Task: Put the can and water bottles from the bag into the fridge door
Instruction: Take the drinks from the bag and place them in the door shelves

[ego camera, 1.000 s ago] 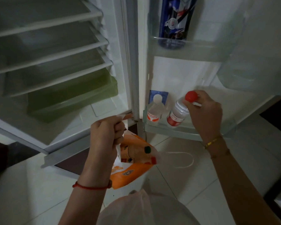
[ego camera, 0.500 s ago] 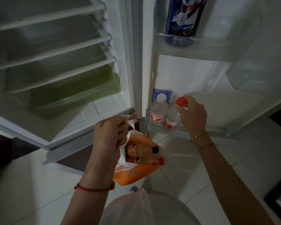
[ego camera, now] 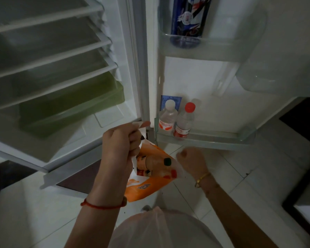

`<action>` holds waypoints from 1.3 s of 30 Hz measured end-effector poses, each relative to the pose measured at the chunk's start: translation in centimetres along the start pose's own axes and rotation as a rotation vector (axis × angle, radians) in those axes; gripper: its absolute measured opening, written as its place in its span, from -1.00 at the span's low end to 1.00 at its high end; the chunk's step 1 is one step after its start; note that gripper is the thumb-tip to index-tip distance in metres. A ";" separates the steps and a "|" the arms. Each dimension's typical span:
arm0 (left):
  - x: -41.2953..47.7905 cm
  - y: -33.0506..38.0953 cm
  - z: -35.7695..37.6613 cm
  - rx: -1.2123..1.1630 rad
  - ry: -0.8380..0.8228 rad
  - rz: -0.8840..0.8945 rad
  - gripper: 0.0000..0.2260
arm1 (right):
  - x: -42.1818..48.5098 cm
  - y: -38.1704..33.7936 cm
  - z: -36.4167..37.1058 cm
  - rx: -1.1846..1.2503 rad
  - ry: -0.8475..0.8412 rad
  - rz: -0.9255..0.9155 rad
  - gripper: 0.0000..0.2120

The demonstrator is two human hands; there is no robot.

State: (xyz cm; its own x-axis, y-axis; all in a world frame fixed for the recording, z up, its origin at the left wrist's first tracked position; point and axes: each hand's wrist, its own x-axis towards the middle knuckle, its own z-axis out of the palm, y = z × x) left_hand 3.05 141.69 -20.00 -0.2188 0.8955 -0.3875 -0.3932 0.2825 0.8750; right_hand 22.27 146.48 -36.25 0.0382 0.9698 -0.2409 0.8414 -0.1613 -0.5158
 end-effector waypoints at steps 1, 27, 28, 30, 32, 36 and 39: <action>-0.1 0.0 0.0 0.002 -0.005 0.000 -0.76 | -0.2 0.6 1.4 0.018 -0.161 0.076 -0.61; -0.9 0.5 -3.8 -0.039 0.013 0.000 -0.76 | -4.0 -2.3 5.9 0.138 0.160 0.052 -0.71; -1.0 0.4 -3.6 -0.040 0.008 -0.013 -0.77 | -4.3 -2.5 4.8 0.107 0.199 -0.007 -0.76; -1.1 0.3 -3.0 -0.030 -0.009 -0.025 -0.76 | -5.0 -2.9 2.0 0.106 0.253 -0.101 -0.70; -1.4 0.3 -2.0 -0.009 -0.025 -0.021 -0.63 | -5.8 -3.3 -1.3 0.145 0.283 -0.144 -0.62; -1.2 0.2 0.0 -0.028 -0.064 -0.003 -0.74 | -6.1 -3.3 -7.3 0.205 0.448 -0.159 -0.70; -0.9 0.0 0.9 -0.006 -0.058 0.010 -0.79 | -5.8 -2.7 -10.6 0.156 0.584 -0.233 -0.70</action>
State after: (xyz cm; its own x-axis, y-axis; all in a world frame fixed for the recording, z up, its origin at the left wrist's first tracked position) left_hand 4.07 141.23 -19.38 -0.1711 0.9166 -0.3613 -0.3963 0.2717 0.8770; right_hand 25.47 143.20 -24.69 0.1877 0.9154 0.3562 0.7768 0.0836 -0.6242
